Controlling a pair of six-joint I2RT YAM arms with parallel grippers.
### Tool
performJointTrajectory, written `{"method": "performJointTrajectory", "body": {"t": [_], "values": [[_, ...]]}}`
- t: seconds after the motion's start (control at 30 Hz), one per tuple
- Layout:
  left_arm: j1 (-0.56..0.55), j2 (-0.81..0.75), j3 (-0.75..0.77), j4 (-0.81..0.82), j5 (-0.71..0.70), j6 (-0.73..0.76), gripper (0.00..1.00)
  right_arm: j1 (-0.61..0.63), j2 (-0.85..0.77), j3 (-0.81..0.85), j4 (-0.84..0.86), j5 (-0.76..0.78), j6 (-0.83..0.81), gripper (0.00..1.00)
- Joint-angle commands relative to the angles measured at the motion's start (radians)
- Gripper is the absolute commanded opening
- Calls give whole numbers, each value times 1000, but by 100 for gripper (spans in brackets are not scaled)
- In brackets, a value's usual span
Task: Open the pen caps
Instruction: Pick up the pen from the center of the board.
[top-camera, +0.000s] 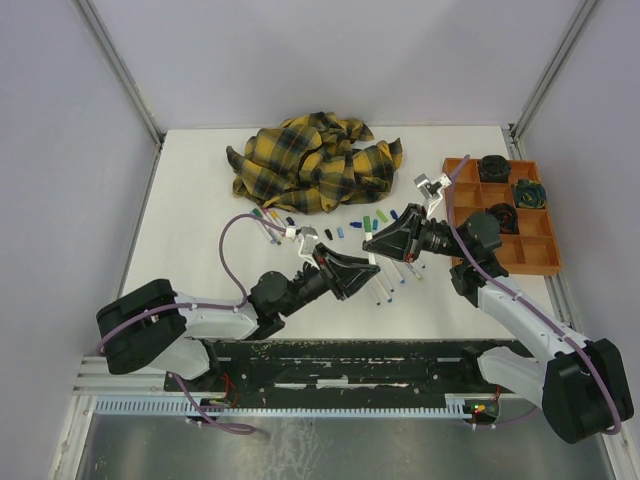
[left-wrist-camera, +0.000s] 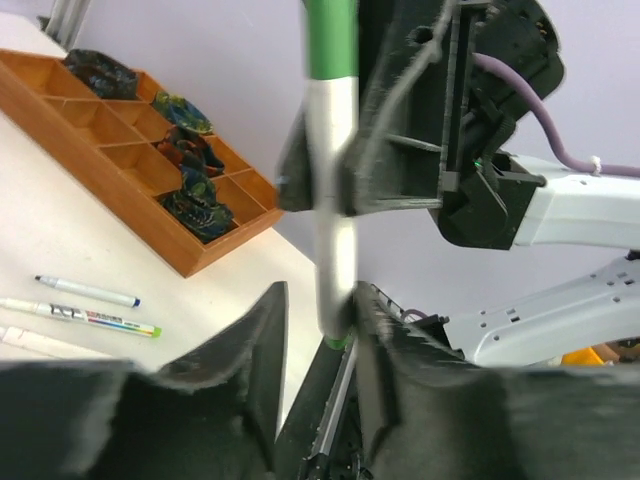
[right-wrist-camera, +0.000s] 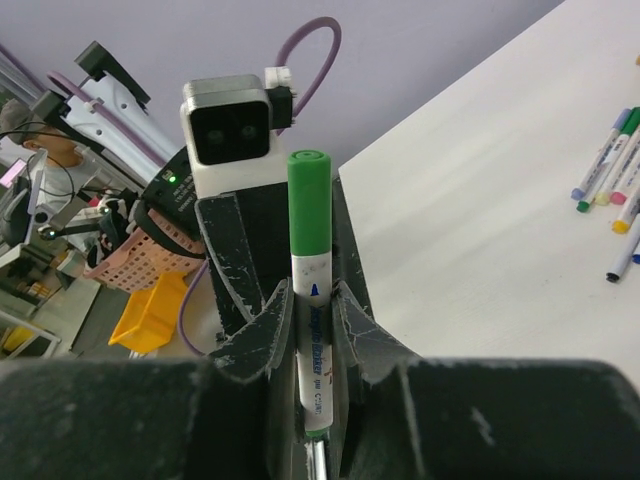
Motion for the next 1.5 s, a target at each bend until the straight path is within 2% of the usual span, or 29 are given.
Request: {"method": "performJointTrajectory", "body": {"t": [0.0,0.13,0.17,0.33,0.4,0.53,1.0,1.23,1.3,1.47], "values": [[-2,3,40,20,19,-29,29,3,-14,54,-10,-13,-36,1],[-2,-2,60,-13,16,-35,5,2,-18,58,-52,-21,-71,7],[-2,-2,63,-17,16,-36,3,2,-20,59,-61,-25,-87,9],[-2,4,74,-17,22,-43,3,4,-28,64,-130,-35,-153,32],[-2,7,79,-17,25,-45,3,6,-30,62,-141,-36,-166,36],[-2,7,80,-12,25,-48,3,13,-31,60,-154,-36,-185,37],[-2,32,72,9,34,-69,3,13,-29,69,-140,-30,-166,32],[-1,25,72,6,35,-64,3,13,-27,69,-135,-39,-178,0],[-1,20,70,2,41,-58,4,13,-27,72,-140,-42,-181,0],[15,-25,33,-23,56,-45,40,13,-29,101,-238,-44,-242,0]]}}
